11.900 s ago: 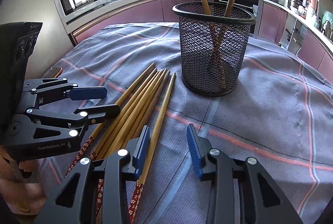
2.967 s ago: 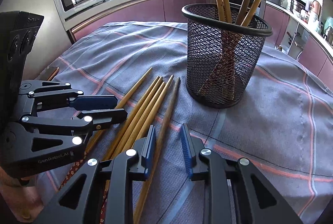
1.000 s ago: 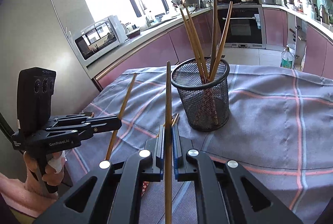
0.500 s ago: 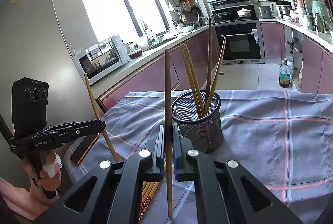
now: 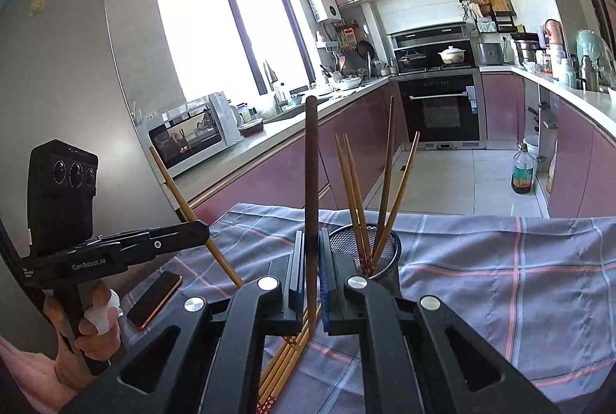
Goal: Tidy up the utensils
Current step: 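Lower the chopstick into the mesh cup and open the right gripper while the left releases its own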
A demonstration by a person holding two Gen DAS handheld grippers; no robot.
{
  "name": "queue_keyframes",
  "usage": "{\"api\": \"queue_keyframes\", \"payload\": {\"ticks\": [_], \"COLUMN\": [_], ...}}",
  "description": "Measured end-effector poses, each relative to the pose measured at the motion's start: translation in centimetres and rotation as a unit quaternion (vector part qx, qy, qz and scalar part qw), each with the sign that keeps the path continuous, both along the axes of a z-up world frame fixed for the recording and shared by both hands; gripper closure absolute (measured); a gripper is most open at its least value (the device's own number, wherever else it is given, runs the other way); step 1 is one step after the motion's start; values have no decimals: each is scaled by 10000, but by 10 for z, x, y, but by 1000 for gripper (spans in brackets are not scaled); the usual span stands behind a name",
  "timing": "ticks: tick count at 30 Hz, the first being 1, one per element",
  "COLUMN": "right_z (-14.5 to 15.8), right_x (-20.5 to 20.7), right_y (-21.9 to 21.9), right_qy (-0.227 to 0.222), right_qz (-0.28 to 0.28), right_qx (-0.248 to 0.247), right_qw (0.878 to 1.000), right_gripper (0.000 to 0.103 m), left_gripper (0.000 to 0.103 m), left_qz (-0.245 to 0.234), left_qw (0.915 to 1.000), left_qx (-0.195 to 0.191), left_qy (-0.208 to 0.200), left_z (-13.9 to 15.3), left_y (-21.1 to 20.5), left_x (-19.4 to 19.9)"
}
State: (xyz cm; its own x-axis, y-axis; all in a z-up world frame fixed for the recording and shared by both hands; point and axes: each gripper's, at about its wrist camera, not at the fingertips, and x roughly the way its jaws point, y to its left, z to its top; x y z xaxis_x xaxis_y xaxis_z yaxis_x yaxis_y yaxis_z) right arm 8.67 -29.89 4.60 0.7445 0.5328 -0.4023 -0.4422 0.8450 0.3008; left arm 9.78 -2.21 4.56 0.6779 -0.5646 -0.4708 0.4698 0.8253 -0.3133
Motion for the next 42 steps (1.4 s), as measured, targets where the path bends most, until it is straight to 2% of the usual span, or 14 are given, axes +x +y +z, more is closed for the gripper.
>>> {"api": "queue_keyframes", "payload": {"ticks": [12,23,27,33,42], "right_z": [36,53,49,33,1], "right_x": [14,35,44,57,72], "right_y": [-10,-16,-18,-12,4], "right_qy": [-476,-732,-679,-456,133], "right_qz": [-168,-326,-392,-414,-269], "right_qx": [33,52,90,-61,-359], "right_qw": [9987,9968,9969,9981,9989], "right_gripper": [98,98,98,98,98], "left_gripper": [95,95,95,95,95], "left_qz": [149,244,250,230,13], "left_qw": [9989,9982,9979,9983,9972], "left_qx": [-28,138,237,435,750], "left_qy": [-436,-535,-556,-321,6], "left_z": [40,58,58,42,15], "left_y": [-7,-21,-29,-39,-54], "left_x": [23,47,52,66,79]}}
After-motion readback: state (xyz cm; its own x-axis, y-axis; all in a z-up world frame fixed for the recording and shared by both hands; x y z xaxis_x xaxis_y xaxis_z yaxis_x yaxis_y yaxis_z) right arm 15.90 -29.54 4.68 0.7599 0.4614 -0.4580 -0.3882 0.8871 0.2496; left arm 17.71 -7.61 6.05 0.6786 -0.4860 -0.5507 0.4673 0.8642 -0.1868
